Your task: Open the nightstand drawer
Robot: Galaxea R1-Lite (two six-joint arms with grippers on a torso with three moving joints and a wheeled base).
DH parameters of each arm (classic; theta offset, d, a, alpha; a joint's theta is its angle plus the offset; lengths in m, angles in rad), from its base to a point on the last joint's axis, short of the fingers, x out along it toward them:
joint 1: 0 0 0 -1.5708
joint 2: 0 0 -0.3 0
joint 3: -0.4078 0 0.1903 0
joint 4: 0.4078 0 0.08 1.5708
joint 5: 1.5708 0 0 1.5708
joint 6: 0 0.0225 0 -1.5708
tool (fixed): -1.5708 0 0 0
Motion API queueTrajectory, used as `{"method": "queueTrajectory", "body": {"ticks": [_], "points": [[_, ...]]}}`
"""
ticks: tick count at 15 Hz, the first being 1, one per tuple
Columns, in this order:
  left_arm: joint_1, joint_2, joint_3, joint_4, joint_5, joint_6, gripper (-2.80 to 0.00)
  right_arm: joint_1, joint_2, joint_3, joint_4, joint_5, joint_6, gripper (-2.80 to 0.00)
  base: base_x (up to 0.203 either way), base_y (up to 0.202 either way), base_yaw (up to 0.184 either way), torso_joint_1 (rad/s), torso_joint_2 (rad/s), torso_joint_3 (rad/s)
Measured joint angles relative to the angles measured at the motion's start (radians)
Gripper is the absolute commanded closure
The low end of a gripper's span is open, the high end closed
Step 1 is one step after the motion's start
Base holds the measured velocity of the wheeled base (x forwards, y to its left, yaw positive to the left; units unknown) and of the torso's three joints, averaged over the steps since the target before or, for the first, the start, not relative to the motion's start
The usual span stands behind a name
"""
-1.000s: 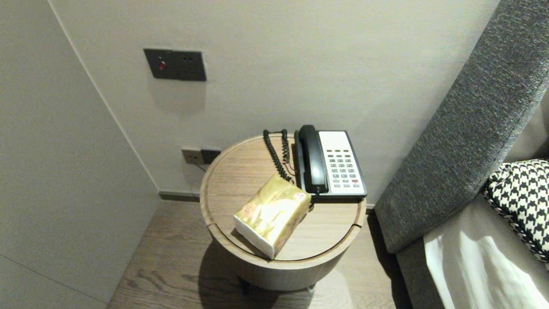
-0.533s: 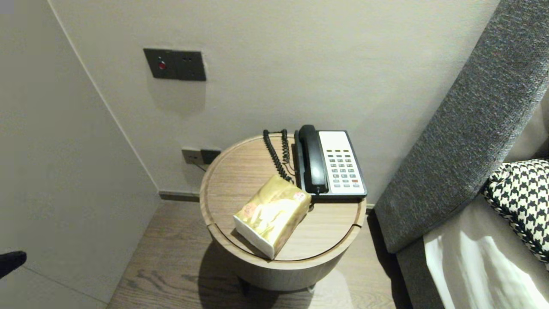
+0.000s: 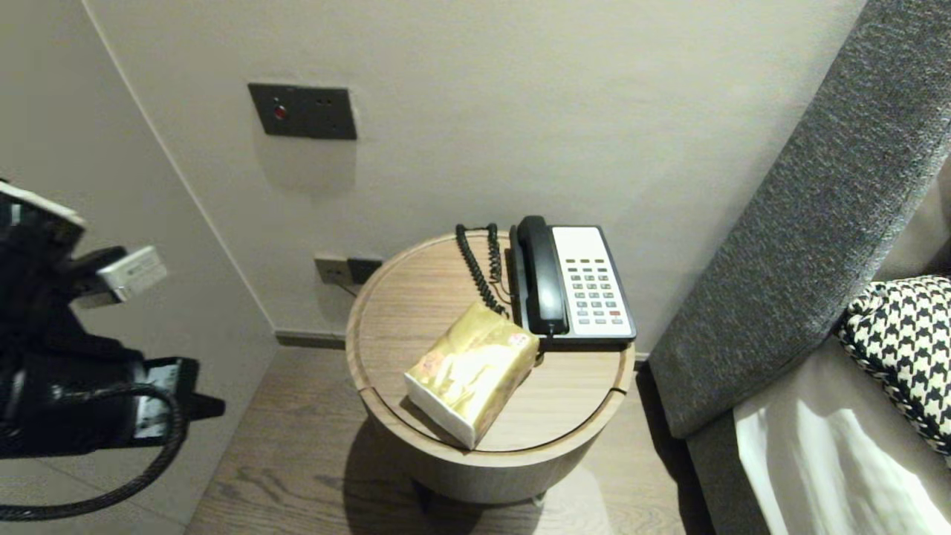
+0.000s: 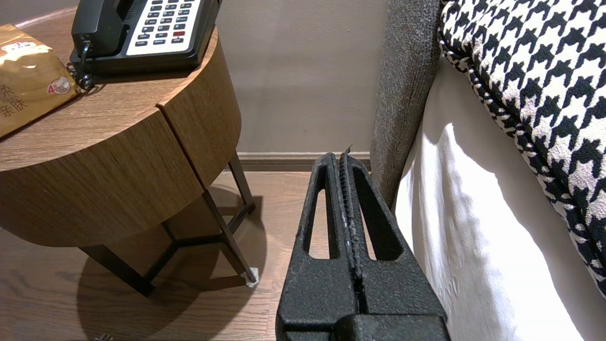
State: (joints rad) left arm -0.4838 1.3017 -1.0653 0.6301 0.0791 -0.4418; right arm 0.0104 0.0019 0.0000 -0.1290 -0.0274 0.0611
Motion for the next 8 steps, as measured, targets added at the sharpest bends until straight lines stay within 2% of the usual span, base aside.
{"method": "queueTrajectory", "body": {"ticks": [2,3,8], "points": [[-0.057,0.095,-0.037,-0.056,-0.010,-0.119,0.00,0.000,0.000,0.000,0.000,0.000,0.000,0.00,0.000,0.000,0.000,0.000,0.00,0.000],[-0.070,0.135,-0.039,-0.115,-0.019,-0.156,0.00,0.000,0.000,0.000,0.000,0.000,0.000,0.00,0.000,0.000,0.000,0.000,0.00,0.000],[-0.094,0.272,-0.002,-0.317,-0.018,-0.177,0.00,0.000,0.000,0.000,0.000,0.000,0.000,0.00,0.000,0.000,0.000,0.000,0.00,0.000]]}}
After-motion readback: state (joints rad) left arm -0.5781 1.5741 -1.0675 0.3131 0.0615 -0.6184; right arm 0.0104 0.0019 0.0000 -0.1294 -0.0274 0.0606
